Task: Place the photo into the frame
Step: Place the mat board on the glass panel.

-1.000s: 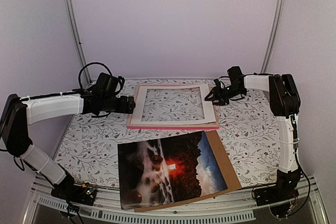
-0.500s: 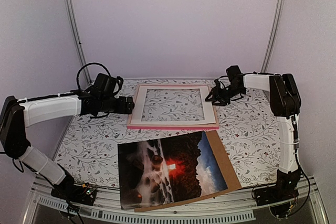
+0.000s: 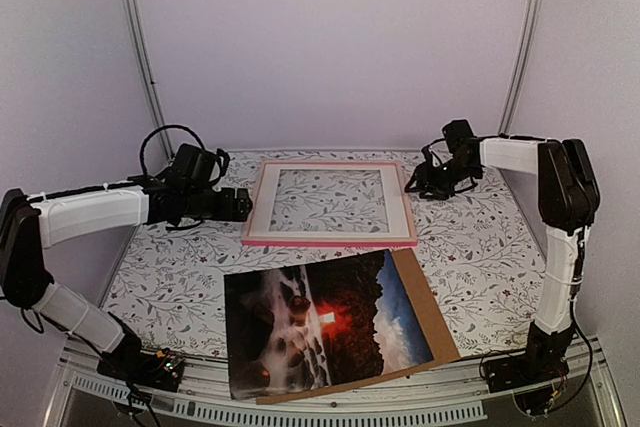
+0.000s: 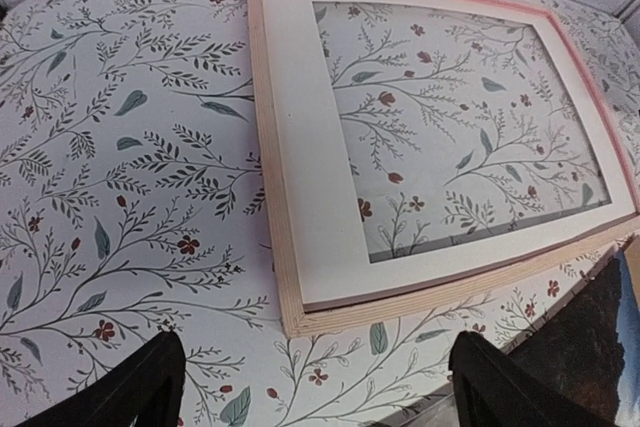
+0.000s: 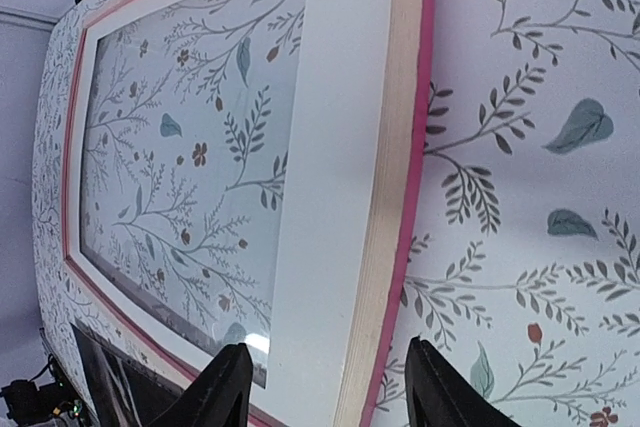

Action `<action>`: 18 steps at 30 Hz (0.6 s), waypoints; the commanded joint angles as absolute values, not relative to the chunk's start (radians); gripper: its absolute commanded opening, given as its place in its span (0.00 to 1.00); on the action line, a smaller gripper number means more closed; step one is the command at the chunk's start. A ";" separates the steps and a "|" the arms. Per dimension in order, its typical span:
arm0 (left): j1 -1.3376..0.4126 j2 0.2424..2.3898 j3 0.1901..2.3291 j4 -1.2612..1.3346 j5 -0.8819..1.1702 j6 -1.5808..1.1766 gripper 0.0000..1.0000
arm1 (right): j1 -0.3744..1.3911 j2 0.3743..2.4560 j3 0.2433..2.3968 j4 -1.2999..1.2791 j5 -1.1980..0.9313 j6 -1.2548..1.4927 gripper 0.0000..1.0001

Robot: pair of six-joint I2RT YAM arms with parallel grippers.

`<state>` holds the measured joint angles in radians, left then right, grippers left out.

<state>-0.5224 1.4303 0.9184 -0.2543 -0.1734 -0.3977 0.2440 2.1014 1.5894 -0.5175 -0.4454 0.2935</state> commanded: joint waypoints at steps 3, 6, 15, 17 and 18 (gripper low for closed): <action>-0.499 1.364 0.855 -0.301 -0.021 -0.424 0.95 | 0.279 1.859 1.346 -0.458 -0.411 0.268 0.58; -0.499 1.314 0.791 -0.309 0.043 -0.441 0.95 | 0.329 1.752 1.226 -0.470 -0.373 0.267 0.62; -0.499 1.233 0.627 -0.321 0.114 -0.559 0.95 | 0.534 1.597 0.989 -0.382 -0.409 0.349 0.63; -0.499 1.240 0.596 -0.321 0.122 -0.587 0.95 | 0.568 1.603 0.959 -0.340 -0.423 0.379 0.62; -0.499 1.245 0.584 -0.316 0.125 -0.598 0.94 | 0.580 1.613 0.947 -0.323 -0.432 0.387 0.62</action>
